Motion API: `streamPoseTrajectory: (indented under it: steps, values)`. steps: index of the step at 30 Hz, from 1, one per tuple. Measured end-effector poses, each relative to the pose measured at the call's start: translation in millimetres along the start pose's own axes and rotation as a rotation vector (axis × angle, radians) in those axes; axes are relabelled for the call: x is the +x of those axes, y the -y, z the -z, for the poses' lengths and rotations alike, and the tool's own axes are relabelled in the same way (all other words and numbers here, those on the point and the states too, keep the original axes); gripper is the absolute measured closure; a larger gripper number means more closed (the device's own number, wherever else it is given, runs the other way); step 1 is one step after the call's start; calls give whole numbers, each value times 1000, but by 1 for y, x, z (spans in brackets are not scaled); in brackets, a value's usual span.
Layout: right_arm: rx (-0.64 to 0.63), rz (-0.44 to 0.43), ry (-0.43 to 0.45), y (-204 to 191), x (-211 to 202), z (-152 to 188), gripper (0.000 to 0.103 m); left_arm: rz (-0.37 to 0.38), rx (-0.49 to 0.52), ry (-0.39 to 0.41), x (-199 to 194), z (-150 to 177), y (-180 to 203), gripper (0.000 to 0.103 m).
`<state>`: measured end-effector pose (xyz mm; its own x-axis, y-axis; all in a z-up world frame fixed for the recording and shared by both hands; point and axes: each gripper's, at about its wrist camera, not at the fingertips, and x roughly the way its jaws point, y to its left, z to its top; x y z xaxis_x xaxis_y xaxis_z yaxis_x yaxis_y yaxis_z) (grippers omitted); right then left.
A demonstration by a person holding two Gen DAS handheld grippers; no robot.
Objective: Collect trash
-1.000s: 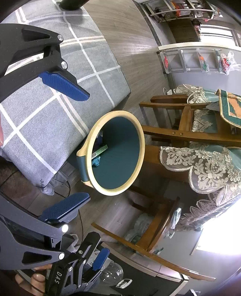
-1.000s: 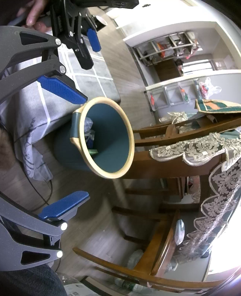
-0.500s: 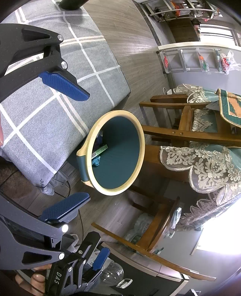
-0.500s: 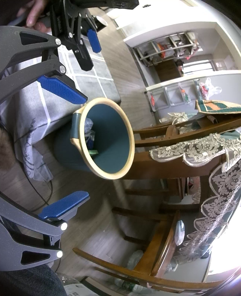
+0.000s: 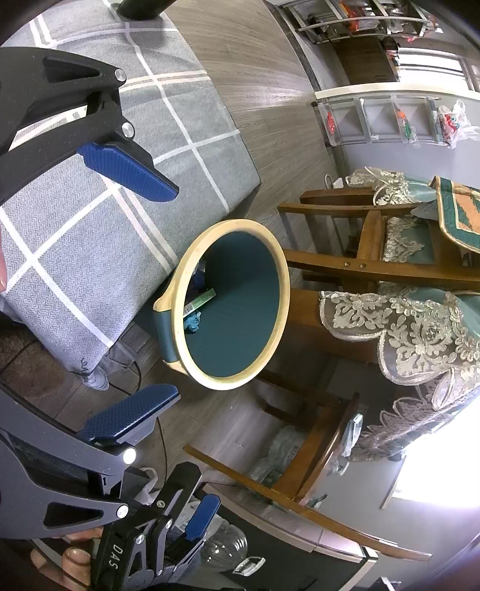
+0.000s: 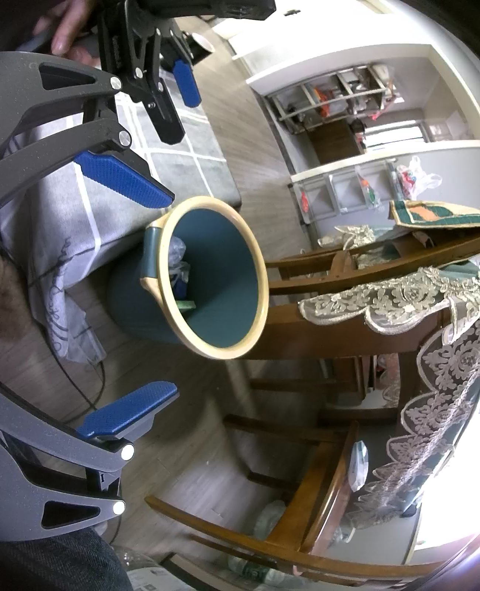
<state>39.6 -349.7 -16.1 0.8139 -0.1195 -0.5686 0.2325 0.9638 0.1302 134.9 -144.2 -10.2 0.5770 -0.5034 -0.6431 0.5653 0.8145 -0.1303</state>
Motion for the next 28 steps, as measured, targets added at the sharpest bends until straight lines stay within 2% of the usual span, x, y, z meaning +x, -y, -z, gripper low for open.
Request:
streamPoseTrajectory:
  steps: [17, 28]
  values:
    - [1, 0, 0, 0, 0, 0, 8, 40, 10, 11, -2, 5, 0, 6]
    - [1, -1, -2, -2, 0, 1, 8, 19, 21, -7, 0, 3, 1, 6]
